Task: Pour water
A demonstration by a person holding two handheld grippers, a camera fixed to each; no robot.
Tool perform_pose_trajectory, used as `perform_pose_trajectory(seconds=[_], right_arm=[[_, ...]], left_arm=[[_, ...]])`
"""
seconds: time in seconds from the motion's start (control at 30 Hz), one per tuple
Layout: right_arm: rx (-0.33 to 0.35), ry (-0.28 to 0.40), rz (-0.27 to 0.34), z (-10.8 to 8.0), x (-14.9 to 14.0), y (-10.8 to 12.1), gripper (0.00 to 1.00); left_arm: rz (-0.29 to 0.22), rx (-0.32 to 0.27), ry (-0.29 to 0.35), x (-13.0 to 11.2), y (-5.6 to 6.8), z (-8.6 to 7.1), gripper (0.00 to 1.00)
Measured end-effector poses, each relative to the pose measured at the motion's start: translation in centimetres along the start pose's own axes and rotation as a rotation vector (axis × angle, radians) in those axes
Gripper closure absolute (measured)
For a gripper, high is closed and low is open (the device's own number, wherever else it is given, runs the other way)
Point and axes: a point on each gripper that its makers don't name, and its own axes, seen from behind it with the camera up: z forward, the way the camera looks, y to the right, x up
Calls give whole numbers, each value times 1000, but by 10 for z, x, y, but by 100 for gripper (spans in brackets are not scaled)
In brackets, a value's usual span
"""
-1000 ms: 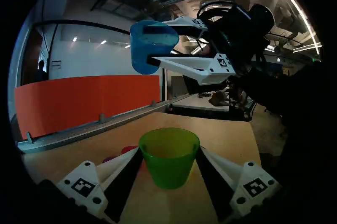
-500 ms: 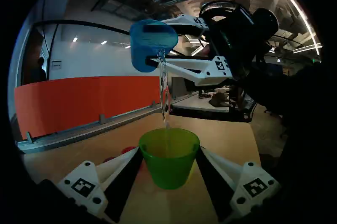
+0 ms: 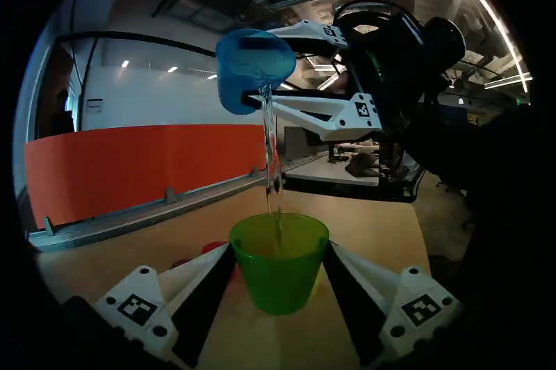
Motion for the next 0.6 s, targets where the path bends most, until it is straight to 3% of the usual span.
perform_pose_trajectory(seconds=[0.6], right_arm=[[-18,-4,-69,1,0,10,11]], left_arm=[[5,-1,-4,0,1,2,14]])
